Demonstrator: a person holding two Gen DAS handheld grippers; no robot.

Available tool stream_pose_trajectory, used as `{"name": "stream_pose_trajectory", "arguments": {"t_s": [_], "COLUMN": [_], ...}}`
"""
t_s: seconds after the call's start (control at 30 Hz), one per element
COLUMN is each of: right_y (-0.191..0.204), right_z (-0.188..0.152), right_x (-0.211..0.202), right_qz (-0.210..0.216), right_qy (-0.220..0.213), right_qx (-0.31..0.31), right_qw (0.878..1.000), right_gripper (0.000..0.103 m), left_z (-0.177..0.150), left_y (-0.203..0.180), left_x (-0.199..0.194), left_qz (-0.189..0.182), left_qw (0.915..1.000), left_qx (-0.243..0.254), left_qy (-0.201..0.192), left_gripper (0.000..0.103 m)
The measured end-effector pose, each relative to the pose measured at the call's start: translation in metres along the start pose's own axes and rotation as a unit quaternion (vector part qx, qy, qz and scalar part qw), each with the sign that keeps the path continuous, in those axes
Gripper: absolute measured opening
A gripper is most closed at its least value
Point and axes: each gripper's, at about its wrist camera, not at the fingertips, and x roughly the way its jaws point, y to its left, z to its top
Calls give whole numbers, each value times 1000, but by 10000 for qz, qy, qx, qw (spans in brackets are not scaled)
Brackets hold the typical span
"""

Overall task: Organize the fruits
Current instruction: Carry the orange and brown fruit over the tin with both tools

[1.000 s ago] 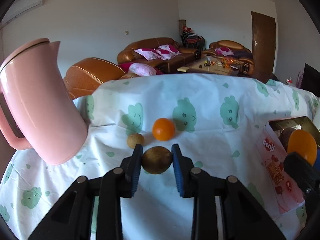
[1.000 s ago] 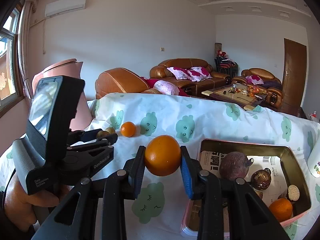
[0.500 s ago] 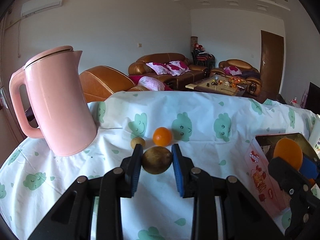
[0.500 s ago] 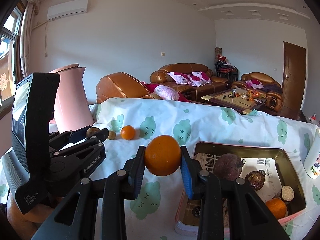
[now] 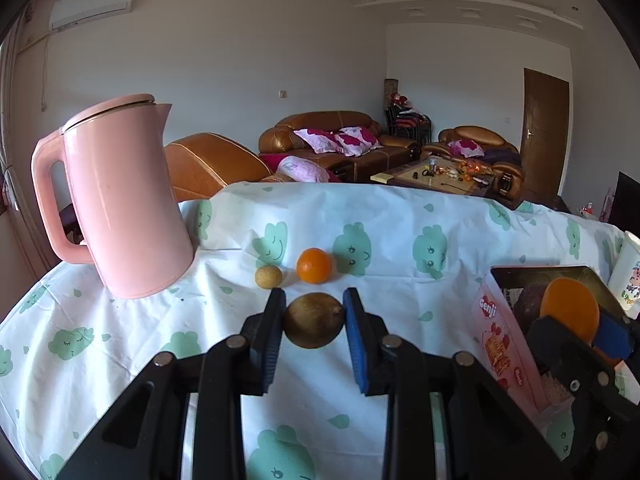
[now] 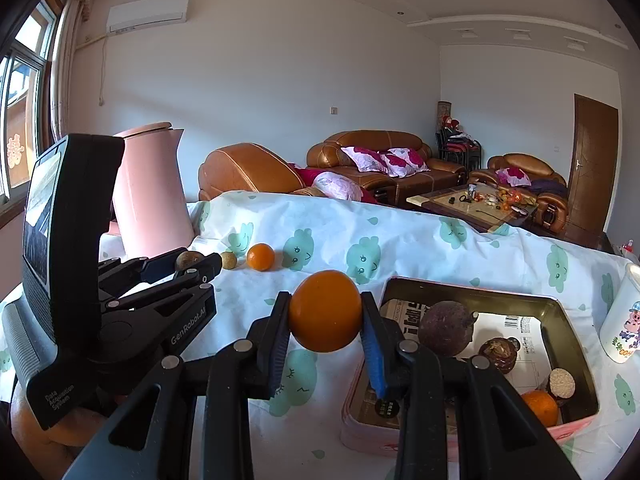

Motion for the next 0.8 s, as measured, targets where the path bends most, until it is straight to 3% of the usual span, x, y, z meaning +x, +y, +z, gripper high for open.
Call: {"name": "stream_pose_trajectory", "arguments": {"t_s": [0.4, 0.8], "right_y": [-20, -65], "right_z": [-7, -11], "right_x": [-16, -31], "right_qz": [-35, -399], "right_qy": [-2, -59], "right_qx": [52, 221], "right_qw": [10000, 9989], "right_gripper": [35, 35], "left_z": [-7, -13], "left_y": [-25, -62], "left_x": [-18, -37], "left_qz": [-183, -521], "left_qw": [9997, 9972], "left_qx": [135, 435], "left_qy": [-122, -312], "left_gripper": [32, 32]}}
